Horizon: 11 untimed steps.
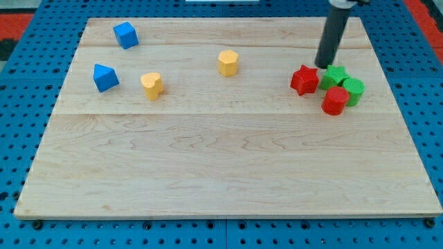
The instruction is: Push the green star to the top center
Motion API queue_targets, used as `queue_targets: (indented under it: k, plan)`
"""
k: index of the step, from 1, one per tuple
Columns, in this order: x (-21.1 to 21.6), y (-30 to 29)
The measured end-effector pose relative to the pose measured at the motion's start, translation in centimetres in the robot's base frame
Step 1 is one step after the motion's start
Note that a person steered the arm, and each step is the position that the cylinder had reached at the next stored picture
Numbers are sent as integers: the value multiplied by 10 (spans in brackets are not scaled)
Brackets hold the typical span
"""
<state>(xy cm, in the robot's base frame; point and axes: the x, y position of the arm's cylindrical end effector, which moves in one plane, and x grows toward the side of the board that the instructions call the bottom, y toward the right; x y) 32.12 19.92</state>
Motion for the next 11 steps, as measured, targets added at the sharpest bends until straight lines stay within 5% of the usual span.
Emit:
queue_targets:
  k: [1,2,3,5,6,7,8,11]
  plan:
    - [-9,50]
    - [54,50]
    - [70,7]
    - [-18,-56]
    - [-20,-69]
    - [15,-24]
    - [52,-46]
    - [-19,-133]
